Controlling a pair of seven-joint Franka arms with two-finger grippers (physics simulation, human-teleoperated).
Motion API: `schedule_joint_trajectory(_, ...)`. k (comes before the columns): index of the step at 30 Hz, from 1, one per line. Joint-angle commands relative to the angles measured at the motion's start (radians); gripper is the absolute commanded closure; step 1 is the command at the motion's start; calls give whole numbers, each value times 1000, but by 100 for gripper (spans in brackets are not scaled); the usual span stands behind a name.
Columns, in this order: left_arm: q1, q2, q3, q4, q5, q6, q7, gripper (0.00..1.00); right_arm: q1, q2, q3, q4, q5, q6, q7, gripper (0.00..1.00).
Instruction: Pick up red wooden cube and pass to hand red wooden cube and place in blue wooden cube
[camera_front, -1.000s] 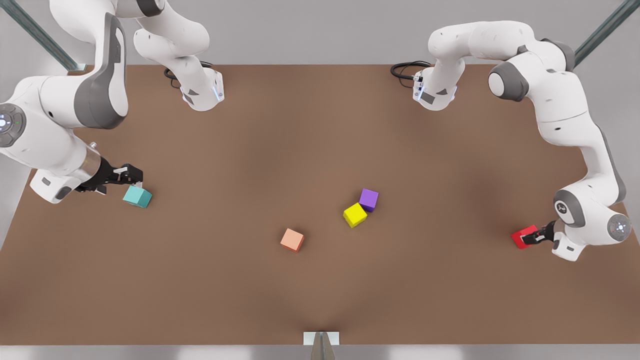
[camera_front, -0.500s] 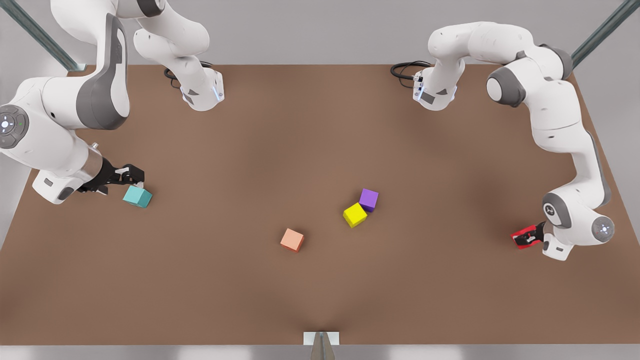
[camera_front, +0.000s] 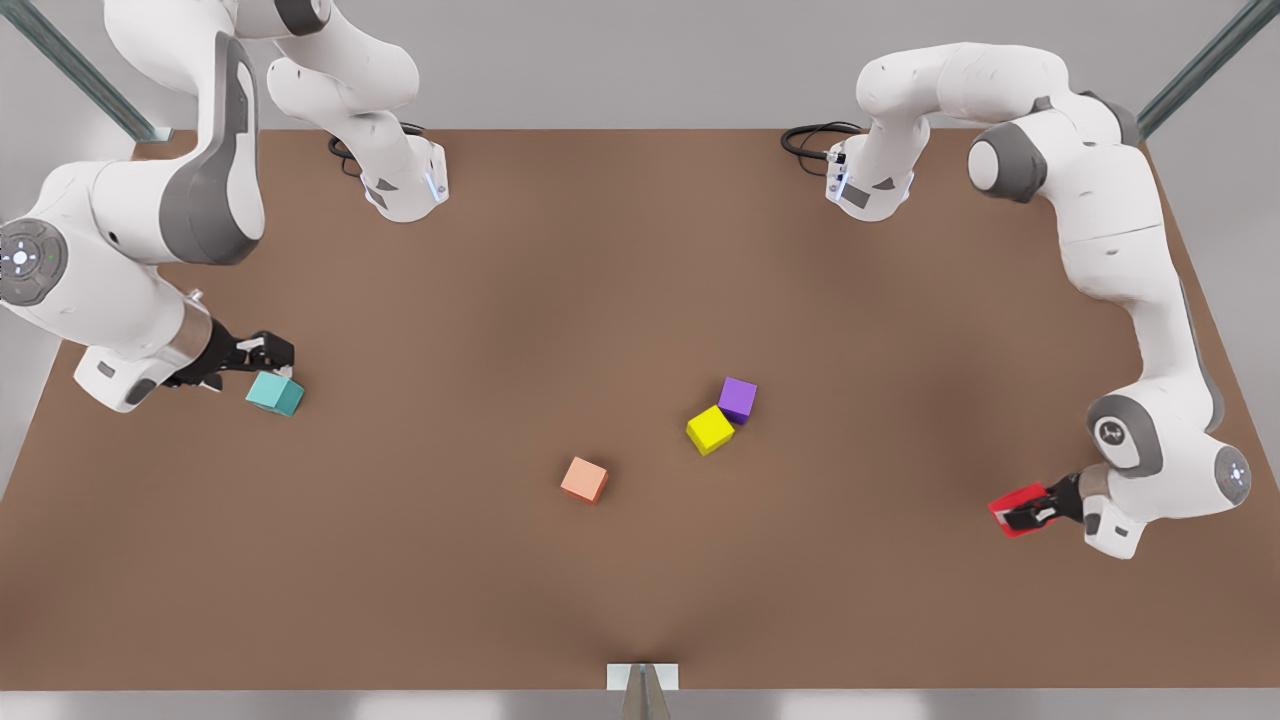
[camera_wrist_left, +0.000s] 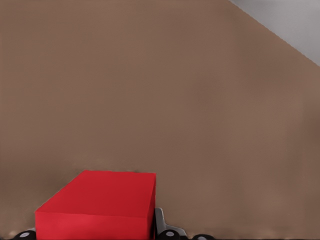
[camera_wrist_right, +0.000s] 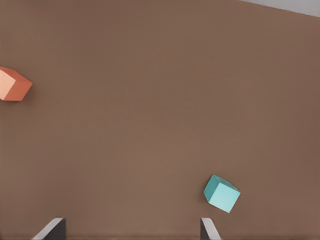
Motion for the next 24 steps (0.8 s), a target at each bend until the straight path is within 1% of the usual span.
schedule_joint_trajectory(1, -5, 1, -165, 54, -255, -435, -144, 46, -3, 31, 0, -3, 98, -4, -237, 0)
schedule_joint_trajectory(2, -20, 49, -288, 54, -414, -428, -144, 46, -17, 89, -4, 5, 236, -4, -521, 0)
schedule_joint_trajectory(3, -52, 61, -363, 55, -418, -377, -141, 46, -39, 138, -3, 7, 368, -49, -666, 0)
schedule_joint_trajectory(4, -110, 64, -389, 55, -420, -311, -141, 46, -39, 186, -1, 8, 494, -64, -817, 0)
schedule_joint_trajectory(5, -175, 64, -392, 55, -423, -248, -152, 46, -40, 258, -1, 19, 664, -122, -1064, 0)
schedule_joint_trajectory(6, -198, 86, -401, 55, -489, -222, -141, 46, -46, 332, 5, 62, 786, -197, -1203, 0)
schedule_joint_trajectory(7, -199, 118, -423, 55, -569, -210, -107, 49, -42, 407, 14, 85, 953, -208, -1374, 0)
schedule_joint_trajectory(8, -204, 136, -440, 55, -608, -165, -92, 43, -35, 445, 31, 95, 1019, -205, -1484, 0)
schedule_joint_trajectory(9, -222, 155, -483, 54, -622, -86, -80, 45, -32, 503, 53, 151, 1067, -194, -1529, 0)
schedule_joint_trajectory(11, -270, 169, -489, 55, -624, -18, -74, 48, -29, 557, 53, 157, 1100, -161, -1530, 0)
schedule_joint_trajectory(12, -271, 201, -510, 55, -682, 8, 43, 49, -29, 586, 53, 152, 1155, -121, -1556, 0)
schedule_joint_trajectory(13, -271, 205, -510, 55, -699, 11, 149, 49, -23, 591, 53, 145, 1191, -63, -1584, 0)
schedule_joint_trajectory(16, -271, 261, -512, 84, -702, 10, 316, 49, 38, 657, 57, 137, 1320, 16, -1652, 0)
schedule_joint_trajectory(17, -270, 262, -512, 83, -710, 5, 377, 49, 70, 649, 57, 91, 1347, 37, -1638, 0)
schedule_joint_trajectory(22, -270, 262, -513, 80, -710, 7, 427, 49, 72, 672, 57, 94, 1350, 8, -1681, 0)
schedule_joint_trajectory(24, -273, 262, -513, 80, -710, 10, 428, 49, 63, 717, 69, 103, 1356, -4, -1705, 0)
